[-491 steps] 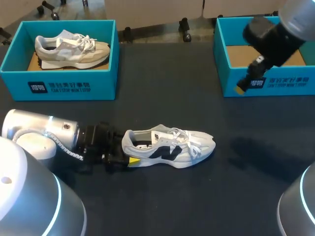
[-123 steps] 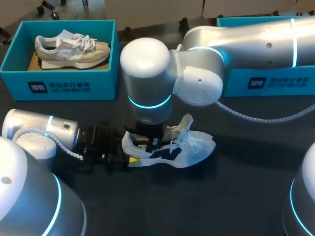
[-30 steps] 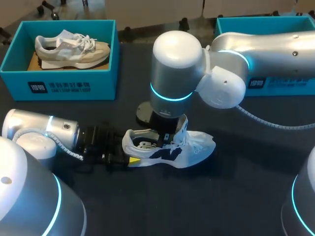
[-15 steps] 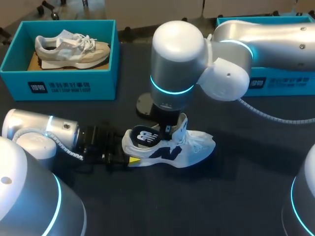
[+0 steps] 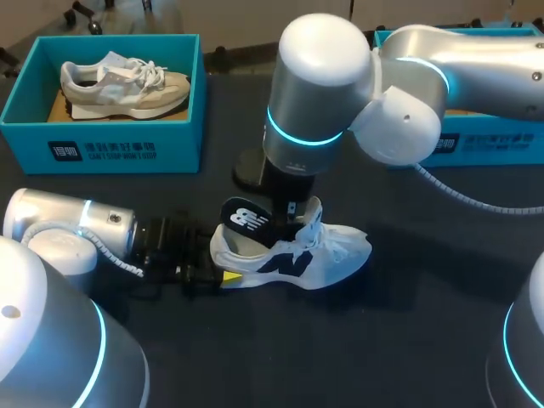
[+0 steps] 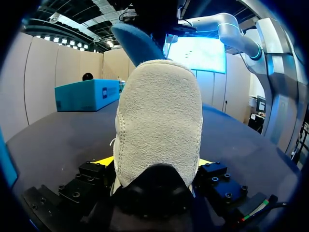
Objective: Take the shoe out of the shoebox, open the shoe tongue, remove and reinsert the insole, then place the shoe into the shoebox
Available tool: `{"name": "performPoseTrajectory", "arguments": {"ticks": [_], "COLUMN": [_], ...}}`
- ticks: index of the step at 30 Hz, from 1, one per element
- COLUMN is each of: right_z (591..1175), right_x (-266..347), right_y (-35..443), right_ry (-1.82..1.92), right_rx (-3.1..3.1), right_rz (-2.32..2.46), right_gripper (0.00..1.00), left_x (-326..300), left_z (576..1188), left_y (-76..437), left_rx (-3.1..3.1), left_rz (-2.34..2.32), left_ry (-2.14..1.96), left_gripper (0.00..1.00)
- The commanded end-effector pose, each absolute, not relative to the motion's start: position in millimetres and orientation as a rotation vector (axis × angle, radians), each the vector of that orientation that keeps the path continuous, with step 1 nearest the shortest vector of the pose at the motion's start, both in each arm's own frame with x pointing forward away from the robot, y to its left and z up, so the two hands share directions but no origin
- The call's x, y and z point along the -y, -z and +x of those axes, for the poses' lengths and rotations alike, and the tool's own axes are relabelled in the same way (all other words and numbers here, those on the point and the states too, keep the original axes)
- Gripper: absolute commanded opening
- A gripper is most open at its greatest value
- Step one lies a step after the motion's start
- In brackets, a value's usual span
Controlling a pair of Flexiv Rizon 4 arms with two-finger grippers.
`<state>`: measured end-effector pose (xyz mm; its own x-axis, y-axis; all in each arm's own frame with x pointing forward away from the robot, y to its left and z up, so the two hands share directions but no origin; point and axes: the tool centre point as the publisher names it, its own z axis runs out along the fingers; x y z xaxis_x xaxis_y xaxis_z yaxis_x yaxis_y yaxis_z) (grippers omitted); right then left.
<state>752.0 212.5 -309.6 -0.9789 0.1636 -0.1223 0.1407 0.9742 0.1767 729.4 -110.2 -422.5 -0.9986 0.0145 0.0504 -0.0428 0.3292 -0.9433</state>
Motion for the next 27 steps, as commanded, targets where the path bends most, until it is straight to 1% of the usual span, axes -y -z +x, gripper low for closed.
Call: {"name": "performPoseTrajectory", "arguments": {"ticks": [1, 23, 24, 25, 27], "right_z": [757.3, 766.6, 766.0, 765.5, 764.3], "right_x": [-220.0, -247.5, -246.8, -246.2, -244.6], "right_y": [305.6, 306.3, 305.2, 304.0, 300.3], "right_ry": [-0.264, -0.382, -0.39, -0.394, -0.452], "right_rx": [-2.999, -3.054, -3.058, -3.061, -3.06], "right_rz": [0.194, 0.08, 0.075, 0.075, 0.083], "right_gripper": [0.0, 0.0, 0.13, 0.3, 0.42], "left_x": [110.5, 110.5, 110.5, 110.5, 110.5], "left_z": [731.0, 731.0, 731.0, 731.0, 731.0], "left_y": [423.9, 423.9, 423.9, 423.9, 423.9], "left_rx": [2.519, 2.519, 2.519, 2.519, 2.519], "left_rz": [0.025, 0.025, 0.025, 0.025, 0.025], "left_ry": [-1.79, -1.79, -1.79, -1.79, -1.79], "left_gripper": [0.0, 0.0, 0.0, 0.0, 0.0]}}
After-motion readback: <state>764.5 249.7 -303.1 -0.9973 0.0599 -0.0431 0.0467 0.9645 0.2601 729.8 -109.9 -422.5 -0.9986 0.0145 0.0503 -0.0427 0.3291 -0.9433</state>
